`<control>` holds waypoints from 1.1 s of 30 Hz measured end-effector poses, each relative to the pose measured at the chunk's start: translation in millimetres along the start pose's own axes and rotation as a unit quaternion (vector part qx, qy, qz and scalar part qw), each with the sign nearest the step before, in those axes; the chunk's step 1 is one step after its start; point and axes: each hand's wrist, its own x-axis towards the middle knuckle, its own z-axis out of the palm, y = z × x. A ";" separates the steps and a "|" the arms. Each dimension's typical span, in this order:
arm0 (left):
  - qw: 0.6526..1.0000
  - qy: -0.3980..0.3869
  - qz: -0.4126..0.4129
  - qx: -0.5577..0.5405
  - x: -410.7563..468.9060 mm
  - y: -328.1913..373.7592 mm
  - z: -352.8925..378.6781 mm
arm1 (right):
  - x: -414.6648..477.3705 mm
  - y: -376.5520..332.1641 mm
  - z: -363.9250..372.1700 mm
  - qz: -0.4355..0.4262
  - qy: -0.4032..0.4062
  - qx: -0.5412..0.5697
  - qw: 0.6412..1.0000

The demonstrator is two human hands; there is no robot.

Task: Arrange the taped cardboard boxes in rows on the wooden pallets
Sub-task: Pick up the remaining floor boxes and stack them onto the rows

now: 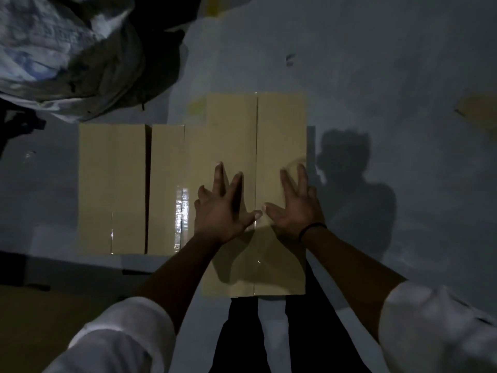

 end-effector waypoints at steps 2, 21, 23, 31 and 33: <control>1.000 0.027 -0.005 0.004 -10.4 12.5 -17.8 | -14.7 -9.3 -15.4 0.005 0.023 0.004 1.000; 0.949 0.268 -0.159 -0.047 -253.9 23.8 -238.5 | -236.4 -205.5 -134.8 -0.182 0.238 -0.093 0.950; 0.933 0.302 -0.190 -0.039 -284.8 22.6 -250.1 | -258.0 -222.8 -137.3 -0.215 0.247 -0.097 0.940; 0.857 0.387 -0.337 -0.055 -428.8 44.7 -238.1 | -361.1 -253.2 -118.5 -0.377 0.217 -0.105 0.894; 0.832 0.400 -0.379 -0.054 -468.9 54.2 -221.1 | -392.2 -254.9 -103.7 -0.424 0.204 -0.109 0.876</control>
